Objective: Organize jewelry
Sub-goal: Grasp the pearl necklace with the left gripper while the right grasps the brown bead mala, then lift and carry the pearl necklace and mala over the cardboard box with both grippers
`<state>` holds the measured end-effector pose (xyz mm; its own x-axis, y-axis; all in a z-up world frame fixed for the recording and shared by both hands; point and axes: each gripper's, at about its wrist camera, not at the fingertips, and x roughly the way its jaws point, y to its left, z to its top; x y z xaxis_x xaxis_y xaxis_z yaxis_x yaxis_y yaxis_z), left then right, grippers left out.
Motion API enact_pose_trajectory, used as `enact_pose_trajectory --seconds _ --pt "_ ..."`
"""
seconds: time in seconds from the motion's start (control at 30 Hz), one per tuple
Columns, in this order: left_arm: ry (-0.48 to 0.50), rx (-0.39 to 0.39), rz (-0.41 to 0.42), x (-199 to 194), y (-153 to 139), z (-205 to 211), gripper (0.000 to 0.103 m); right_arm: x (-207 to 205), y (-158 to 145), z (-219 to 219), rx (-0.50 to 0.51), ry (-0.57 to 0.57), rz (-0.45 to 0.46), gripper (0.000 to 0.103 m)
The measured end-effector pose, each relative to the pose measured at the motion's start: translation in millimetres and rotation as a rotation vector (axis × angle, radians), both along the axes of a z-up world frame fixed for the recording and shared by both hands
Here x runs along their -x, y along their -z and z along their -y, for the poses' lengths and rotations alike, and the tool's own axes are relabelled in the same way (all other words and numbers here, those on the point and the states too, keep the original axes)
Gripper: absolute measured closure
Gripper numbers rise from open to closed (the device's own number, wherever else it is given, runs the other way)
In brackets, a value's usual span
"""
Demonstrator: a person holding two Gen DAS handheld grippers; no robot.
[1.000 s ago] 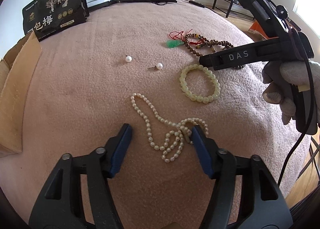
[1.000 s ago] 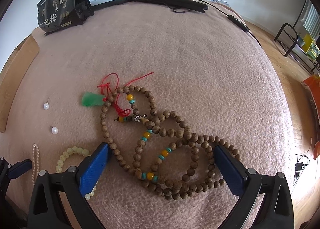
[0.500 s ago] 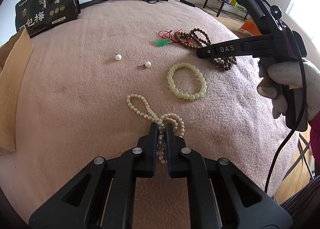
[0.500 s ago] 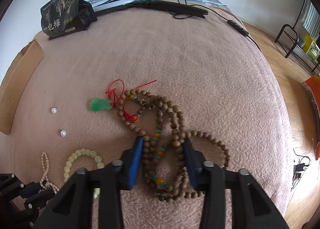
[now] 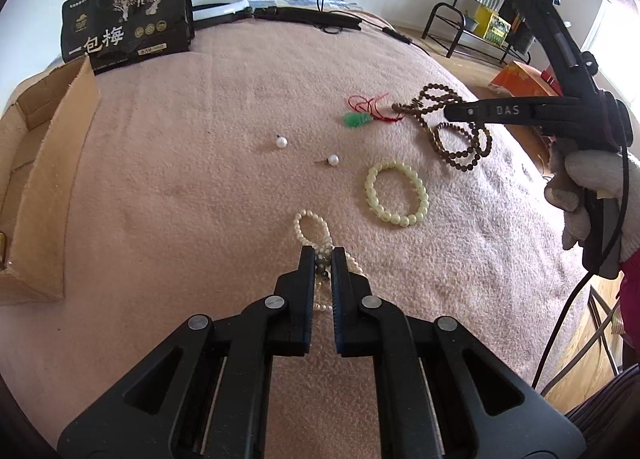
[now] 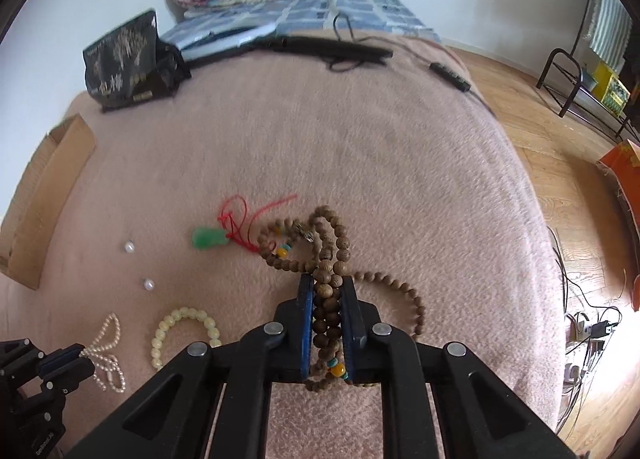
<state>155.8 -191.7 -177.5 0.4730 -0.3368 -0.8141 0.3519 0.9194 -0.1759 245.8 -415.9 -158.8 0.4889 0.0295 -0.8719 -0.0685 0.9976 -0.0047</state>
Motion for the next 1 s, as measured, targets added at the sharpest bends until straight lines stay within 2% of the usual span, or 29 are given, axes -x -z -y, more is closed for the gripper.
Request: enact_pose_trajectory --seconds 0.5,0.73,1.0 --pt "-0.056 0.073 0.080 8 -51 -32 0.097 28 -77 -7 -0.071 0.013 0.173 0.093" --pt "-0.087 0.101 0.111 9 -72 -52 0.098 42 -107 -31 -0.098 -0.037 0.227 0.093" --pt "-0.130 0.107 0.148 10 -90 -81 0.097 53 -127 -70 -0.134 -0.116 0.261 0.093"
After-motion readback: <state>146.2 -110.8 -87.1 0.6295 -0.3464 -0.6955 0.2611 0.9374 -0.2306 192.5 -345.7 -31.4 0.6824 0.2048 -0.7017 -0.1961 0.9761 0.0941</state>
